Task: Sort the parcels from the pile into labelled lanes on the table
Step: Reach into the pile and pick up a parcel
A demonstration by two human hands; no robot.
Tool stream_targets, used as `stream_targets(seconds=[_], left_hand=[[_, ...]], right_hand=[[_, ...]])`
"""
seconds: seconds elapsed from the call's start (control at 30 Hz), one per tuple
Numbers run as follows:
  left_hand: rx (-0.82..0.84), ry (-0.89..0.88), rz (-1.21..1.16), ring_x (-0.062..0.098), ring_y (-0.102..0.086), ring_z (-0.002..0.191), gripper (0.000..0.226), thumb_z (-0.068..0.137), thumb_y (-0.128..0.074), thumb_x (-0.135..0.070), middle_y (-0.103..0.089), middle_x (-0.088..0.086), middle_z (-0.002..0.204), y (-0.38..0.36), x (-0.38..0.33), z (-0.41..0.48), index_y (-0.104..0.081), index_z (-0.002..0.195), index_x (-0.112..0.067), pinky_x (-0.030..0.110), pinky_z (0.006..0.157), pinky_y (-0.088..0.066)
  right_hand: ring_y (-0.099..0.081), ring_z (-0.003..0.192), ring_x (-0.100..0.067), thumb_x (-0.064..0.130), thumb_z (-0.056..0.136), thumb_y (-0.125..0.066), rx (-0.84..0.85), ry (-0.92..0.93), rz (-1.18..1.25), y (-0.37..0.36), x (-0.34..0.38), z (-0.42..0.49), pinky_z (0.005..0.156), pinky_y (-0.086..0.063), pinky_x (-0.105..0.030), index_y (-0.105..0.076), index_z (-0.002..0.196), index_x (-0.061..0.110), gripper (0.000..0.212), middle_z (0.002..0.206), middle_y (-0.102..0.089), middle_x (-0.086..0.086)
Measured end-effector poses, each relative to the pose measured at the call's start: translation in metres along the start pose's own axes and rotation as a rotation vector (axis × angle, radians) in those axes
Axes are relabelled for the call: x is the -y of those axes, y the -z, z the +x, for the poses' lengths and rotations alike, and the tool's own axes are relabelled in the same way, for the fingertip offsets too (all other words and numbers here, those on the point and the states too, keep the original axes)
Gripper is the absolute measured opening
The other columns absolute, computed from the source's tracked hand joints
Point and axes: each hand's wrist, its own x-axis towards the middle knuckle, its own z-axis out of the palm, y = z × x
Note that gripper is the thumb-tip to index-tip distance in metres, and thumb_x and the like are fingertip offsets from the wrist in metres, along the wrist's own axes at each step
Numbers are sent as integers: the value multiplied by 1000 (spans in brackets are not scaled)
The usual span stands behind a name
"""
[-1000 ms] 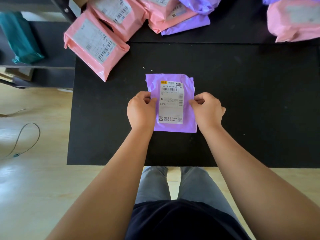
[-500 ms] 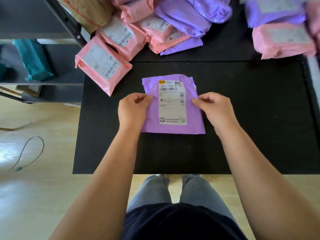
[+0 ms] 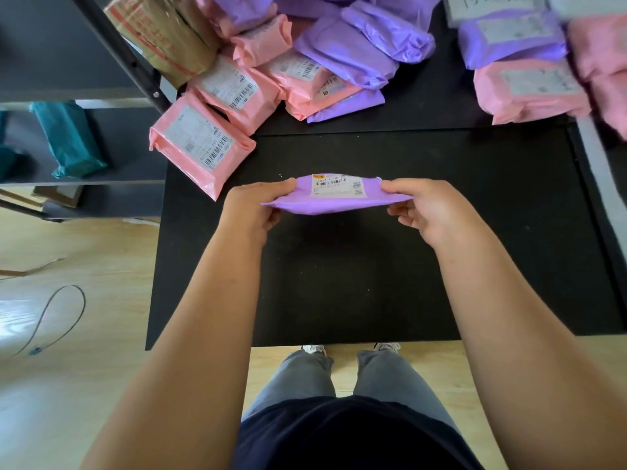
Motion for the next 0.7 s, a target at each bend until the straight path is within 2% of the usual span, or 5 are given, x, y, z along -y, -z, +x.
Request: stream_targets(seconds=[0.1,0.27,0.43,0.6,0.7], left_hand=[[42,-37,28,21,-64,86,10,82,-78,-16,-72,13,98,3,0,-1,-73,86,-8,32,87,-55],[81,-130,154,15,-69,82,12,84,-77,-18,-75,4,98,3,4,-3,-74,95,-17,28,69,-54],[71,-207,132,21,-68,81,23,78,-82,-25,-75,8,96,-4,8,-16,-73,93,-11,40,86,-57],[71,-343,160,18,-70,85,16,83,-78,-21,-74,1,93,-12,7,-24,-74,97,-15,33,81,-57],[95,-379,223,22,-72,91,5,83,-77,-21,-76,-2,89,-18,6,-30,-77,88,-21,37,85,-58]], right_hand=[[-69,86,-14,29,86,-74,2,46,-61,1,0,-3,87,-53,-33,-74,90,16,14,91,-74,-1],[-67,81,-5,18,88,-72,9,176,-107,6,-2,-14,66,-45,-20,-72,94,15,7,92,-73,5],[-65,87,-6,13,87,-73,-24,243,-152,8,-2,-24,66,-43,-18,-70,92,16,7,94,-70,4],[-62,87,-7,11,86,-74,-51,260,-211,12,-5,-30,64,-41,-18,-69,95,17,12,95,-67,4],[-63,88,-7,12,86,-74,-111,268,-193,19,-10,-35,64,-41,-17,-68,97,17,14,95,-67,5]])
